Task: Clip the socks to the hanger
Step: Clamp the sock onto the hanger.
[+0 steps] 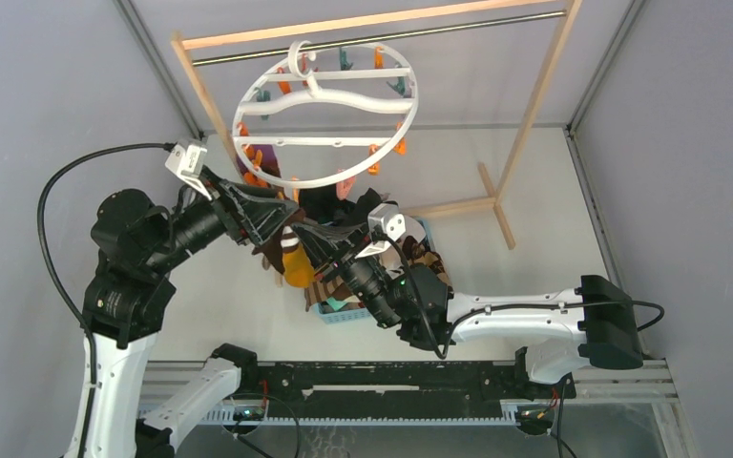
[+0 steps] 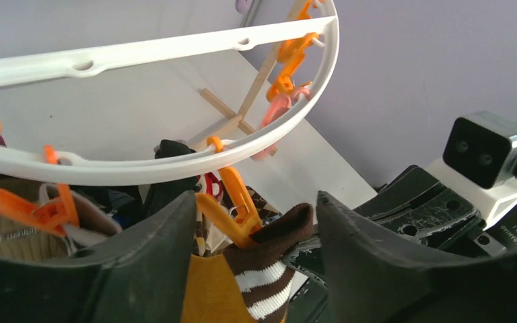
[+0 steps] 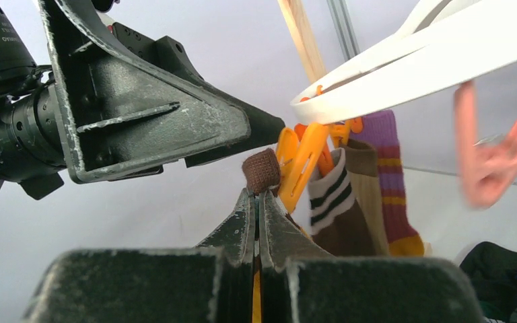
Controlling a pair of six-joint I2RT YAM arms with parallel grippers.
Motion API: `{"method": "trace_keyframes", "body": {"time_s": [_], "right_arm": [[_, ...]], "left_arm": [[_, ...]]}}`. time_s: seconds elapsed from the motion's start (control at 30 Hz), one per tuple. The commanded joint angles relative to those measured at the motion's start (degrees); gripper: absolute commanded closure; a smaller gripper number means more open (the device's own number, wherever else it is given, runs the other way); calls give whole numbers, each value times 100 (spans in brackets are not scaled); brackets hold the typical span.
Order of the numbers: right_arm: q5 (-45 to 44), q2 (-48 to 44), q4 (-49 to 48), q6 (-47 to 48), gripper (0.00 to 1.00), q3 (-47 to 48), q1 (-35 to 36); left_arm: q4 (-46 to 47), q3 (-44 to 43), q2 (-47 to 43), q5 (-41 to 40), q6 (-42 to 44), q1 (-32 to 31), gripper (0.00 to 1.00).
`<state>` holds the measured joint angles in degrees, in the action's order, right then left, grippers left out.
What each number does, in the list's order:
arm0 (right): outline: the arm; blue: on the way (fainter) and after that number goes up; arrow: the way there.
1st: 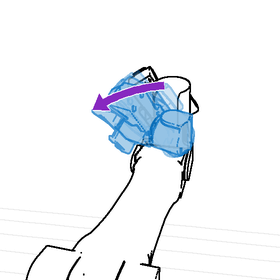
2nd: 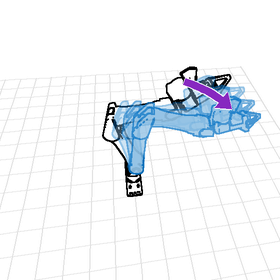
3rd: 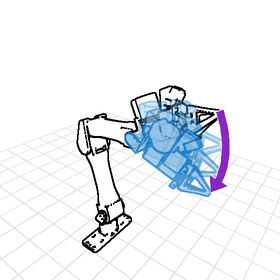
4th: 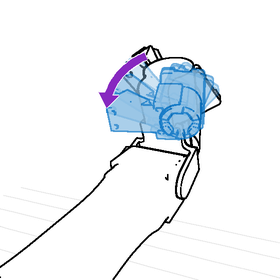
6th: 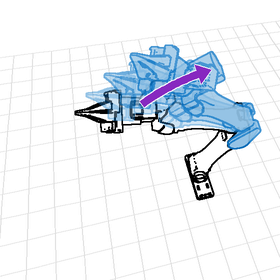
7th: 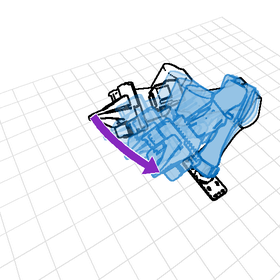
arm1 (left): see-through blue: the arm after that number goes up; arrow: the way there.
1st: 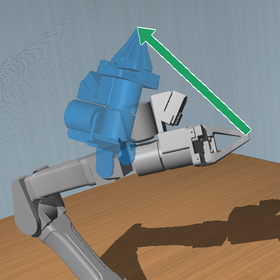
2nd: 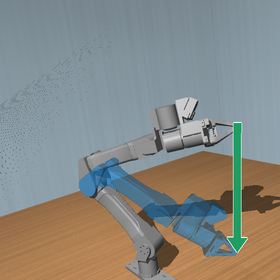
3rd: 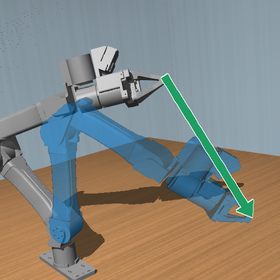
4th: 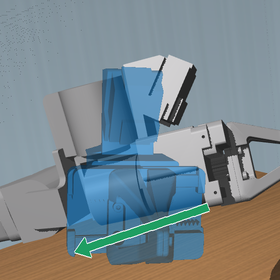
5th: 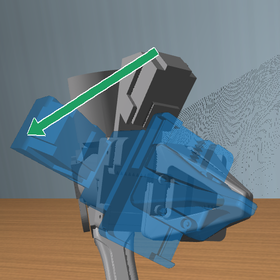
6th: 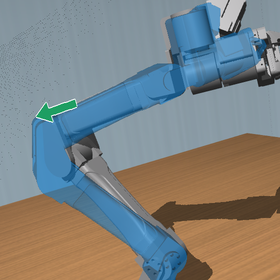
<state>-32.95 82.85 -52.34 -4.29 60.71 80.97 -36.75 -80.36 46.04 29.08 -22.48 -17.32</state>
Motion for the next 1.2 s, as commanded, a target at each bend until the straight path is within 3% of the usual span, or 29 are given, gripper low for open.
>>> {"method": "trace_keyframes", "body": {"time_s": [0.0,0.13,0.33,0.67,0.9,1.17], "right_arm": [[93,-133,-153,-89,100,239,-74],[18,-173,-70,-63,100,232,-89],[-187,-391,115,-226,98,-32,-179],[-303,-1117,578,-668,80,-847,-305],[-10,-1472,1254,-974,52,-973,-465],[509,-2230,2030,-1231,51,-1205,-874]], "left_arm": [[85,9,-91,-172,55,26,26],[6,-95,-153,-280,97,25,11],[-177,-209,-284,-491,221,23,0],[-388,-329,-435,-719,365,25,0],[-492,-477,-431,-892,490,22,0],[-656,-637,-385,-1022,614,27,0]]}}
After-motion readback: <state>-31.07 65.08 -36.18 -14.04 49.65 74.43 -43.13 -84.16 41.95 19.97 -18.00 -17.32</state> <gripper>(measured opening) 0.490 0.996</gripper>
